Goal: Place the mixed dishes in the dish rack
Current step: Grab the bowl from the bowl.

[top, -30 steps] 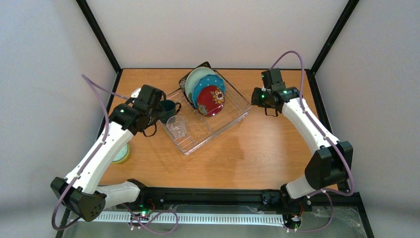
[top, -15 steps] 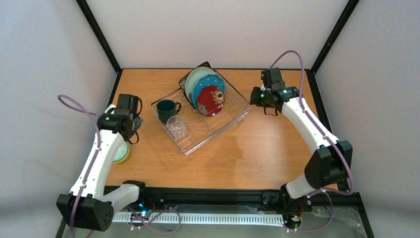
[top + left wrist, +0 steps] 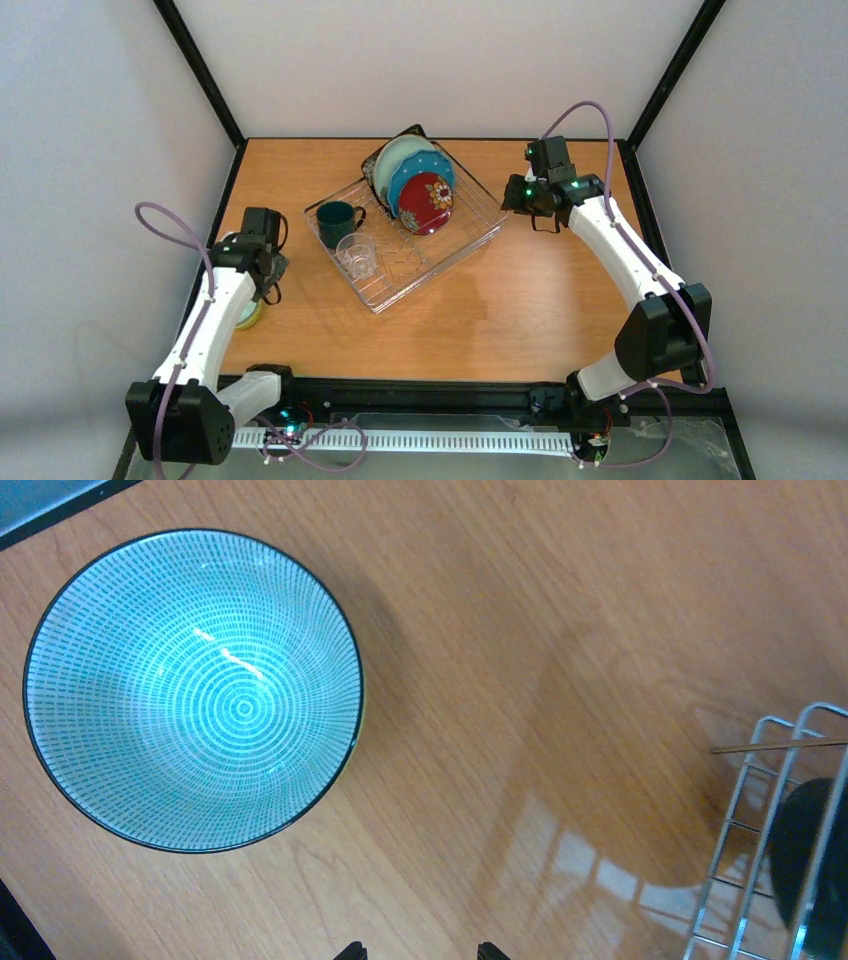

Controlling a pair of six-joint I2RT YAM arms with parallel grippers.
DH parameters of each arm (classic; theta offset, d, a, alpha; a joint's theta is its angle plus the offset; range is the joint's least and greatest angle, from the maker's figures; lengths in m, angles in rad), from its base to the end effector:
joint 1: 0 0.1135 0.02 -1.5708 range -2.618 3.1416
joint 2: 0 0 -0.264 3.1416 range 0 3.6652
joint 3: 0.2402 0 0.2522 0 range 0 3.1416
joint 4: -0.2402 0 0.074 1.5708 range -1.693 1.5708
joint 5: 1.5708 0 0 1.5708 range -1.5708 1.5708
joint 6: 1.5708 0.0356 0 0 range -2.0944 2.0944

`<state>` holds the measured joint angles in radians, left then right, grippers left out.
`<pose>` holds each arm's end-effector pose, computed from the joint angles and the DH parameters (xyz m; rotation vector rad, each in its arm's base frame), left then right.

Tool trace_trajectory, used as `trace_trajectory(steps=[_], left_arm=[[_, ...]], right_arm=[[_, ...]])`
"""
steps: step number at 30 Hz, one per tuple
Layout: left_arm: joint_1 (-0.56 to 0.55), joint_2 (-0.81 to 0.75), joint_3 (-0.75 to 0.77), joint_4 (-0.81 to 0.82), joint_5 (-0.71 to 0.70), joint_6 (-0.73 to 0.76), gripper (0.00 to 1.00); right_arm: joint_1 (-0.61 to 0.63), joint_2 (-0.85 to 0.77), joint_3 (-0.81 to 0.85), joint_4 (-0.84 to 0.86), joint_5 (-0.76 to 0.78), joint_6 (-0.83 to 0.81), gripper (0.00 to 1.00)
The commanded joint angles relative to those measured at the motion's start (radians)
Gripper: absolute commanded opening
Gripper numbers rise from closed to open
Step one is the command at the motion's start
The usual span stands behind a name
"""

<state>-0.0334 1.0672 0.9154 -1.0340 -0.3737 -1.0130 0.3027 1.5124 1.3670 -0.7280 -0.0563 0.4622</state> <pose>0.1844 0.0068 0.2677 -1.3180 2.2670 0.1739 0.3106 0.0991 0.3170 0.1726 2.4792 0.4021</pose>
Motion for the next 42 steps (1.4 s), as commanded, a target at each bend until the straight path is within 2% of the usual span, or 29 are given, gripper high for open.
trace_trajectory(steps=[1,11,17,25,32,42], left_arm=[[0.023,-0.005,-0.038,0.049,-0.011,0.023,0.61],[0.03,0.008,-0.073,0.073,-0.09,0.065,0.6],[0.03,0.058,0.006,0.084,-0.11,0.13,0.57],[0.18,0.122,0.073,0.169,-0.001,0.264,0.56],[0.182,0.194,0.108,0.182,-0.027,0.341,0.56],[0.206,0.239,0.07,0.217,0.017,0.315,0.54]], right_arm=[[0.003,-0.003,-0.021,0.033,-0.02,-0.007,0.62],[0.009,-0.021,-0.006,0.024,-0.02,-0.007,0.62],[0.011,-0.053,-0.023,0.039,-0.009,0.014,0.63],[0.018,-0.072,-0.091,0.094,-0.015,0.031,0.63],[0.018,-0.05,-0.085,0.122,-0.019,0.02,0.63],[0.018,-0.013,-0.076,0.128,-0.028,0.002,0.63]])
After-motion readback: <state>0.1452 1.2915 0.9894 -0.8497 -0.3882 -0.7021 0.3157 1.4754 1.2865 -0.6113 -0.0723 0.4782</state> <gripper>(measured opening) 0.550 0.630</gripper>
